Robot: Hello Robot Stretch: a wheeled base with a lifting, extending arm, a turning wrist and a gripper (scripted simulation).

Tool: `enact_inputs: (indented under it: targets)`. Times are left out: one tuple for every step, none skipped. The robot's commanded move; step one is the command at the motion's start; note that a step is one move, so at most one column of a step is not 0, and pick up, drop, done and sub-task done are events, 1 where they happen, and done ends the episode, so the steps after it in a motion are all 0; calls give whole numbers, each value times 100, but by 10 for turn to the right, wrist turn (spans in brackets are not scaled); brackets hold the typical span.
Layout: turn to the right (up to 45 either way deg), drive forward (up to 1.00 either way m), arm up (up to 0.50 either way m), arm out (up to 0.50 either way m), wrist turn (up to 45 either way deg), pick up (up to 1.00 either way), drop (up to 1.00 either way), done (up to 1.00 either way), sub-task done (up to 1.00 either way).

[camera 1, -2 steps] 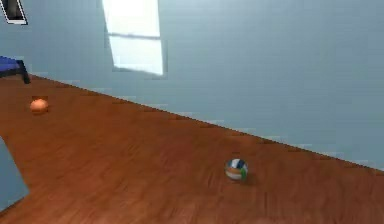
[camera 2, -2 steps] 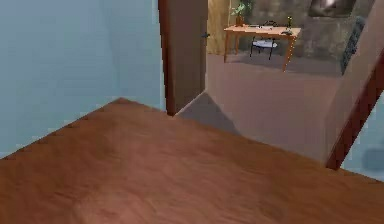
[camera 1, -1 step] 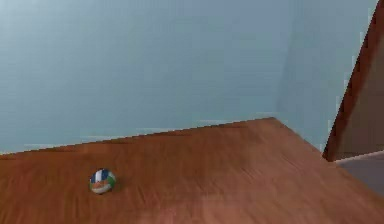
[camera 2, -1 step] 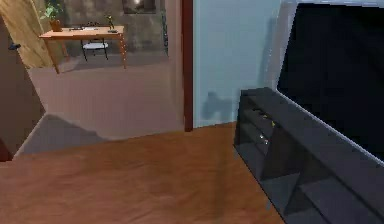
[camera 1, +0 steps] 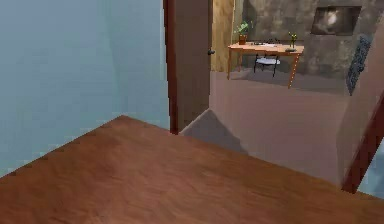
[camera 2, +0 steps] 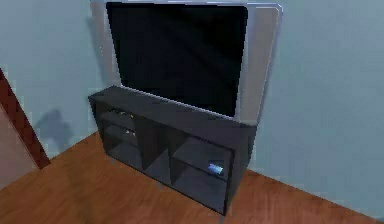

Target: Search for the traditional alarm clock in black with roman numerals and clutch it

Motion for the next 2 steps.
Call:
enact_inputs:
  targets:
    - [180, 0, 0, 0, 0, 0, 0, 0, 0]
    - [0, 100, 0, 0, 0, 0, 0, 0, 0]
